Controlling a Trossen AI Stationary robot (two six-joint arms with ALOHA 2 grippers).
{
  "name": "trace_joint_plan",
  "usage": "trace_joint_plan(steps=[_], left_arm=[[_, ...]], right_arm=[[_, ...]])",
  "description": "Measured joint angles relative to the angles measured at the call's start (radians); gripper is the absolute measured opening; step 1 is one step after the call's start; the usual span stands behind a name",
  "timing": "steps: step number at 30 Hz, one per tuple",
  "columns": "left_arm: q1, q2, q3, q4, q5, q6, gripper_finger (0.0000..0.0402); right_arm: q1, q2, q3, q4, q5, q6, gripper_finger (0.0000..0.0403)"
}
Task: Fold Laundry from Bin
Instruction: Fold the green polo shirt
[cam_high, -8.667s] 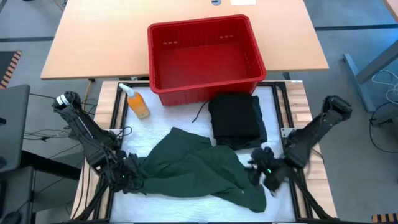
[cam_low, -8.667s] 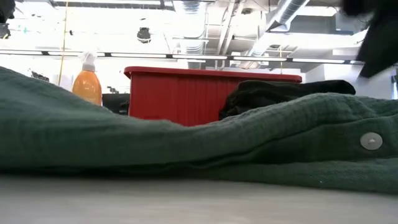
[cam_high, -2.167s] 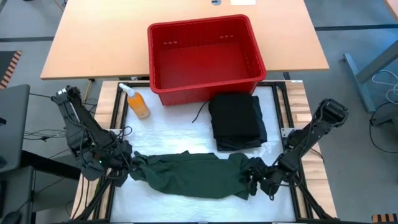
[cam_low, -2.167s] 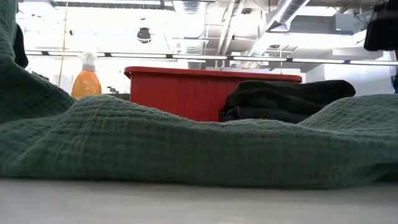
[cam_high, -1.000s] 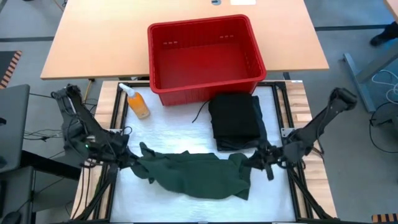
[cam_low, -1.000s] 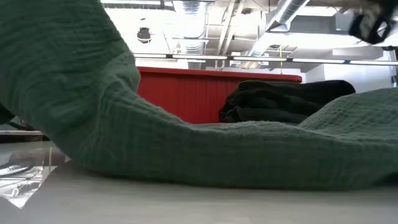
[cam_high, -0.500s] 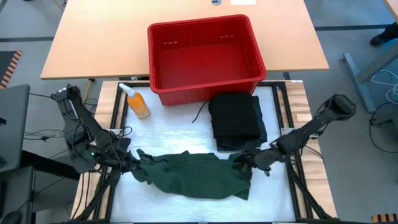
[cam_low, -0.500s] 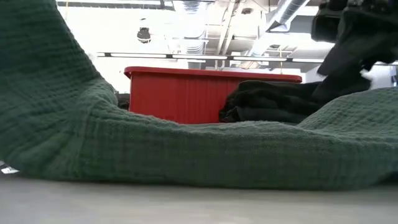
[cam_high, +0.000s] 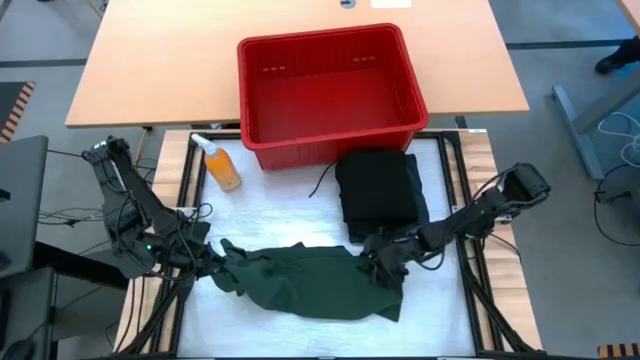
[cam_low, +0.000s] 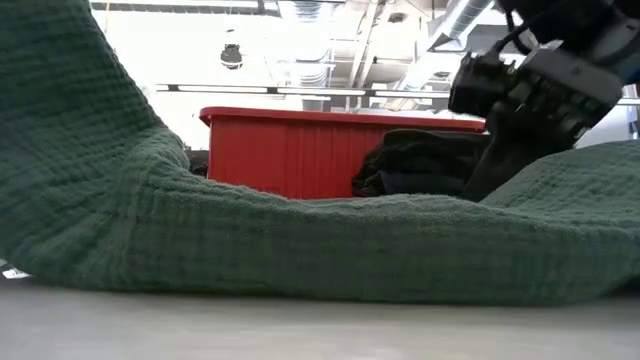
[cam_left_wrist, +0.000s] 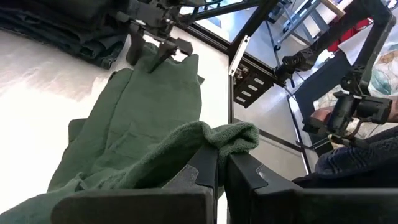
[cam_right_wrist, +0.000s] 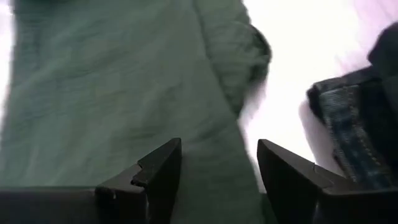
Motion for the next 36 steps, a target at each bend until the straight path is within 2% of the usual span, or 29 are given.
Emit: trace_joint_plan(steps=[11,18,23,26,31,32,36], left_arm=[[0.000,0.000,0.000,0.000,0.000,0.003,0.0000],[0.000,0.000,0.000,-0.001,-0.001,0.015,0.0000],[0.000,0.001,-0.001,-0.002,-0.002,0.015,0.0000],[0.000,0.005,-0.001,-0.005,-0.002,0.016,0.0000],[0.000,0.020,-0.001,-0.007,-0.001,0.016,0.0000],[0.000,0.020,-0.001,-0.008,0.001,0.016,0.0000],[0.000,0.020,-0.001,-0.008,0.001,0.016,0.0000]], right_arm=[[-0.017,-0.062,0.000,-0.017,0.001,-0.069,0.0225],[-0.050,-0.039,-0.001,-0.058,-0.057,-0.086,0.0224],[-0.068,-0.005,0.000,-0.026,-0.207,-0.082,0.0213],[-0.067,0.005,-0.001,-0.032,-0.223,-0.079,0.0172],[-0.075,-0.023,0.001,-0.025,-0.225,-0.084,0.0037],[-0.082,-0.034,0.005,-0.027,-0.227,-0.089,0.0022],[-0.104,-0.085,0.033,-0.031,-0.228,-0.099,0.0030]])
